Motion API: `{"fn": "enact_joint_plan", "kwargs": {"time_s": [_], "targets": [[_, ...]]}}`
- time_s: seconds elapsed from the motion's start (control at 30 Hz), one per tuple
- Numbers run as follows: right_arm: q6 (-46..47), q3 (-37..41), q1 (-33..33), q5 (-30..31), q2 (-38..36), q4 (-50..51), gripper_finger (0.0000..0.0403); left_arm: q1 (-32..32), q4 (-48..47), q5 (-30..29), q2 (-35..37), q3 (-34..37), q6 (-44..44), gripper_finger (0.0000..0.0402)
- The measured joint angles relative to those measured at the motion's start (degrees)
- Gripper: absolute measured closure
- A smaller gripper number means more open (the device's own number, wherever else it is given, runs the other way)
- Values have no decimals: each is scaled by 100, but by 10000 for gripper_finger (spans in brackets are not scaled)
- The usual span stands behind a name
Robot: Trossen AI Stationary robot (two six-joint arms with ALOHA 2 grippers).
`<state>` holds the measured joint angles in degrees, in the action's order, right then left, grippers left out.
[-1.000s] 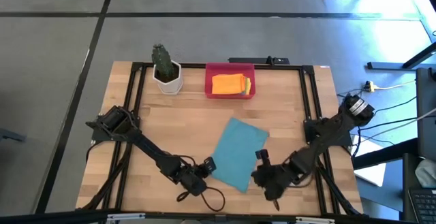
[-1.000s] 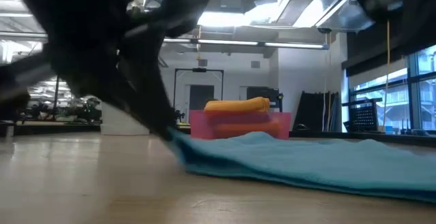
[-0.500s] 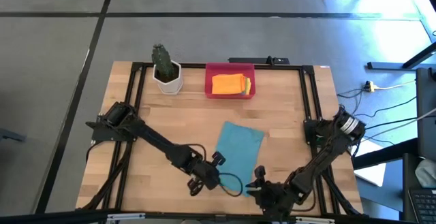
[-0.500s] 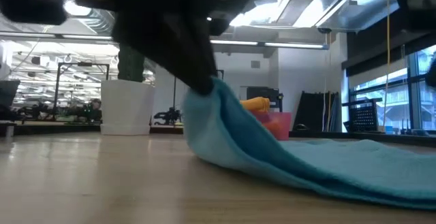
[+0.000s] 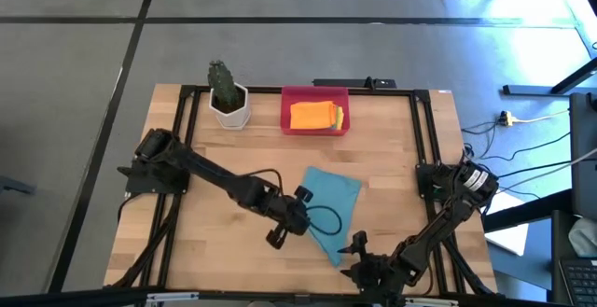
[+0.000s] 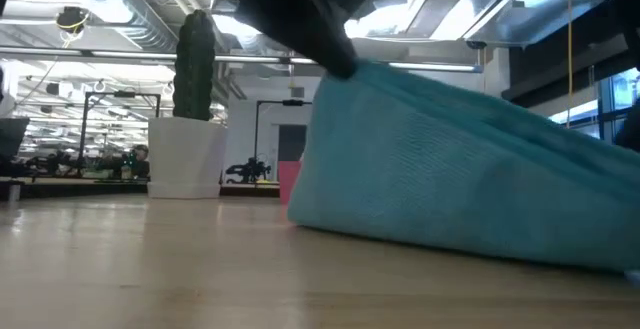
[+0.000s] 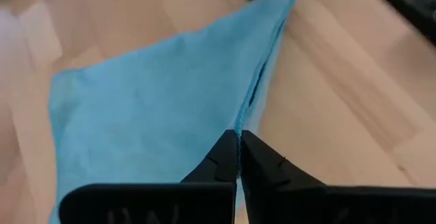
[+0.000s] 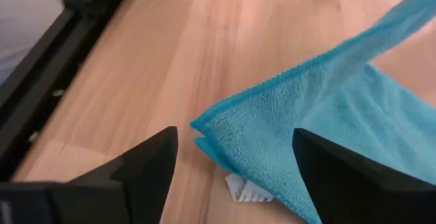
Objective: Fold microfiber towels
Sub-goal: Fold the blue microfiber cloth
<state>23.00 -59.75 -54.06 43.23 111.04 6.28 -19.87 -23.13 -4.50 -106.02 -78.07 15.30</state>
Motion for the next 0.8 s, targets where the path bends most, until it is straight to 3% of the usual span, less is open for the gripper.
{"fn": "enact_joint_plan", "kwargs": {"time_s": [0.43,0.63,0.8], "targets": [[291,-7,32,367,500,-227,126,419,8,38,5,5,-36,401],[184,-7,42,900,531,-222,159,454,8,101,5,5,-36,401],[47,-7,43,970,531,-214,204,447,6,104,5,5,-36,401]]}}
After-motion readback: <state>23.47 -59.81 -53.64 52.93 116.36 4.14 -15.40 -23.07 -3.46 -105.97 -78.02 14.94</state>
